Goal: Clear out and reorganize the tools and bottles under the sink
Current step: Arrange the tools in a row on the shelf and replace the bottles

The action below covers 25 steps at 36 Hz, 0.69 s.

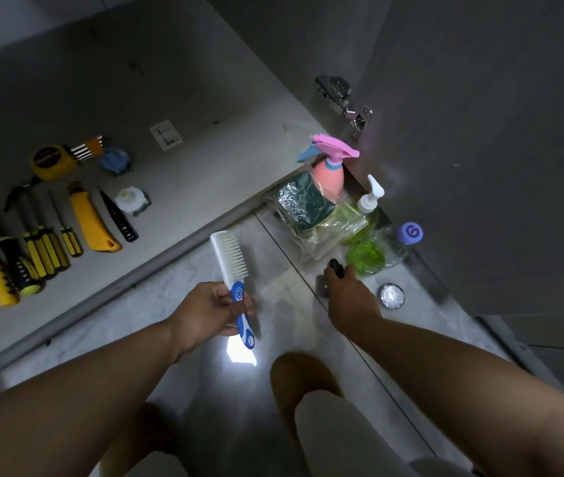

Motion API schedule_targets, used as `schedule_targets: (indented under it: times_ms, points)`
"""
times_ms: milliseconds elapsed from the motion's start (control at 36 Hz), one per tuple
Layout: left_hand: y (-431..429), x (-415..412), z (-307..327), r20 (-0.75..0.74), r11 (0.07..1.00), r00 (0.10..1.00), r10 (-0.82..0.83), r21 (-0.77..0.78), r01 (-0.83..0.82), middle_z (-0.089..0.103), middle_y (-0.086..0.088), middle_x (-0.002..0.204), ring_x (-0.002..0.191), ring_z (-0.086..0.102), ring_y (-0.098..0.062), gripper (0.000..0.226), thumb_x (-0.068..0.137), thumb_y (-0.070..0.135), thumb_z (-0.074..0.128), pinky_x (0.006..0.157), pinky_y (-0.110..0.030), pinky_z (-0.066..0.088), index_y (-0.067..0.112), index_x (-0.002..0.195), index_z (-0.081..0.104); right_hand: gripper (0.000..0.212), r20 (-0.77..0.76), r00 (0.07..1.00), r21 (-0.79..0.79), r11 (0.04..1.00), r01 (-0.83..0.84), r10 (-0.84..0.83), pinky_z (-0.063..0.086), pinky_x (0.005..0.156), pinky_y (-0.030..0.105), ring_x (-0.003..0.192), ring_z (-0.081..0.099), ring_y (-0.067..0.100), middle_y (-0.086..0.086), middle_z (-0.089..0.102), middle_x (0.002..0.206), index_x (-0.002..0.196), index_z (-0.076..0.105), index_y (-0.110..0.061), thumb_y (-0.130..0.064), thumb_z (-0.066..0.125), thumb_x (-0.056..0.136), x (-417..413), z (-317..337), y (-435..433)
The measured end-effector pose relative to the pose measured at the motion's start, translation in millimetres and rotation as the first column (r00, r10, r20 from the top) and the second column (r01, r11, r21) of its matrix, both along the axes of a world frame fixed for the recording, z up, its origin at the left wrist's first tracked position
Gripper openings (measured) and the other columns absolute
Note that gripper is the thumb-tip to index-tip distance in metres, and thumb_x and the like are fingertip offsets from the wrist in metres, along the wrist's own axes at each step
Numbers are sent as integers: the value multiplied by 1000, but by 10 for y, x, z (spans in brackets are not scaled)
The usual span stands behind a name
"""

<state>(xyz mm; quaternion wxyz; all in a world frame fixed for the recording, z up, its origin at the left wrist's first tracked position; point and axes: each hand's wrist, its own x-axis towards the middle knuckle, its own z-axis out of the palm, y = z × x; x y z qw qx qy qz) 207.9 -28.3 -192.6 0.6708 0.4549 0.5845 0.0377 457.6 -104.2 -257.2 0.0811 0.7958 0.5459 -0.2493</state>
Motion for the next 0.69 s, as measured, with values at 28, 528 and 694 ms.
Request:
schedule_targets:
  times_ms: [28, 528, 694]
  points:
    - [8, -8, 18, -2, 1000, 1000, -20, 17, 20, 78, -11, 96, 88, 77, -24, 17, 93, 15, 71, 84, -41, 63, 5, 106, 72, 53, -14, 1000, -23, 1000, -12, 12, 55, 75, 46, 97, 63, 41, 18, 37, 132, 141, 36, -18, -9, 51, 91, -5, -10, -21]
    - [618, -379, 329, 143, 850, 970, 197, 468, -242, 74, 1, 81, 79, 73, -24, 13, 103, 24, 56, 72, -47, 61, 20, 94, 64, 26, -532, 821, 175, 976, -133, 208, 42, 54, 18, 56, 51, 7, -4, 53, 70, 85, 43, -15, 4, 60, 86, -567, 1307, 1258]
    - [833, -688, 362, 182, 753, 882, 434, 464, -467, 72, -6, 76, 66, 70, -18, 20, 106, 19, 50, 62, -36, 59, 11, 91, 61, 17, -429, 874, 330, 940, -84, 228, 41, 61, 14, 71, 54, 15, -5, 58, 78, 88, 54, -18, -6, 65, 85, -1054, 1186, 2281]
